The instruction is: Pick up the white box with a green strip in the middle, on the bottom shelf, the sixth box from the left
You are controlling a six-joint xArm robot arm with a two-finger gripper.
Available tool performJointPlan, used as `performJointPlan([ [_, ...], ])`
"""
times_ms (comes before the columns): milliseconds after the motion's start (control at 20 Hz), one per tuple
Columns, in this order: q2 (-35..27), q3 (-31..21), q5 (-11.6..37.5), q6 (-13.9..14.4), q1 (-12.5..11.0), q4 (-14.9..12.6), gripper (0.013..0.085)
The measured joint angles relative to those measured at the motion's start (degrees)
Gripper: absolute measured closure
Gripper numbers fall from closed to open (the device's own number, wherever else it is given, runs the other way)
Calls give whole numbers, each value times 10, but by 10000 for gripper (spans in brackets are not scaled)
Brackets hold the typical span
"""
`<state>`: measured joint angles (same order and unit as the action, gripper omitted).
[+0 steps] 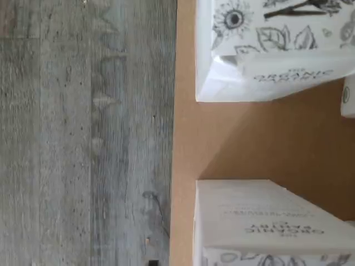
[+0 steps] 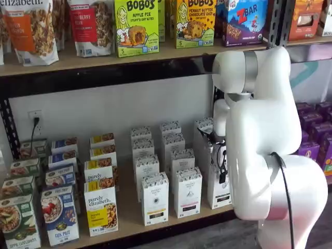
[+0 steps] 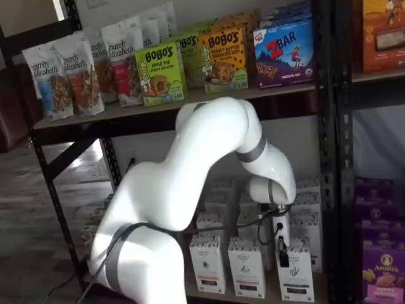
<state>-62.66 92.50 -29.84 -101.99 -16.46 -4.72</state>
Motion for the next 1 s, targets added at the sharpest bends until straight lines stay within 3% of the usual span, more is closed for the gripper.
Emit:
performJointPlan([
  [50,0,-1,2,-2,0,2,210],
  [250,2,-5,10,-12,-1,13,330],
  [650,5,-9,12,-17,-1,18,330],
  [850,7,-11,11,-17,-1,18,410],
  [950,9,-14,12,-18,-2,19,490],
  [1000,10,-16,15,-19,-2,20,490],
])
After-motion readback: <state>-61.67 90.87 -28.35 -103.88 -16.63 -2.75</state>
